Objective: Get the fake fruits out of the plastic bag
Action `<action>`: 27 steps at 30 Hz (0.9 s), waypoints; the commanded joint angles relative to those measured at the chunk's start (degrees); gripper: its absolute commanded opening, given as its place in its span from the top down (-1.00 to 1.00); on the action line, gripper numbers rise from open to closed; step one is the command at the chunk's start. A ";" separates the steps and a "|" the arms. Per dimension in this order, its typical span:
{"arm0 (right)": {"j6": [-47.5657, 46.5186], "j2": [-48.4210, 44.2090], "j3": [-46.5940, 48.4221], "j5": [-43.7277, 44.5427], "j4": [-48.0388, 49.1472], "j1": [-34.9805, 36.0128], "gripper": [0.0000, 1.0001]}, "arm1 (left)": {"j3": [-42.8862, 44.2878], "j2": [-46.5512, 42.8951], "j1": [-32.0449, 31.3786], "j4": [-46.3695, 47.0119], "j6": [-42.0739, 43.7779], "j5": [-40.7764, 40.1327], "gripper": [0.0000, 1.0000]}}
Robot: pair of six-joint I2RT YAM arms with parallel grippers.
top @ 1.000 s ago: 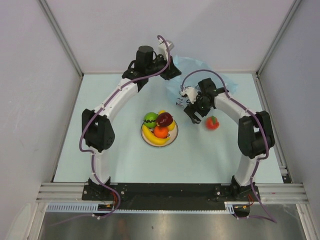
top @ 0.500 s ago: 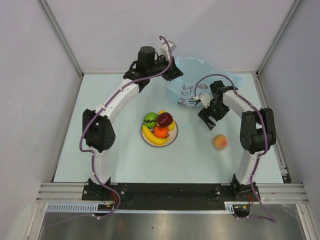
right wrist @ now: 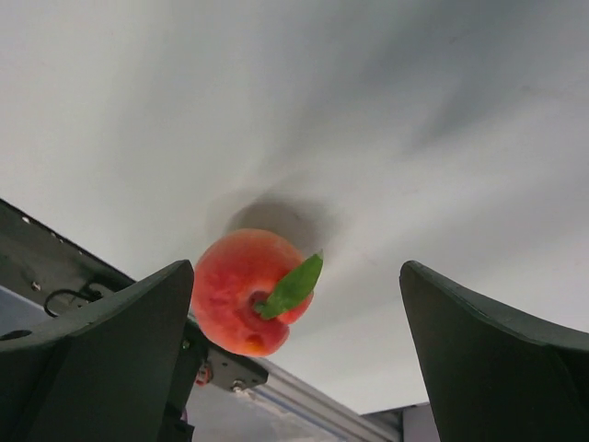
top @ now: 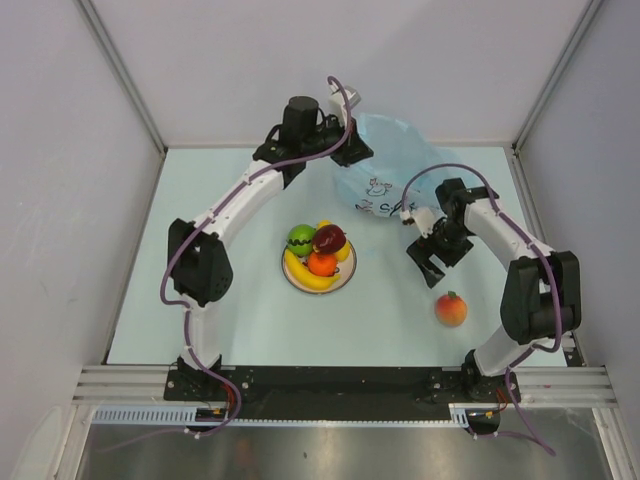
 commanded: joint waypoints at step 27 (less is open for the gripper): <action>-1.22 -12.10 -15.87 4.83 6.89 7.11 -0.18 | -4.95 -7.31 -3.14 -2.03 5.56 -3.13 0.98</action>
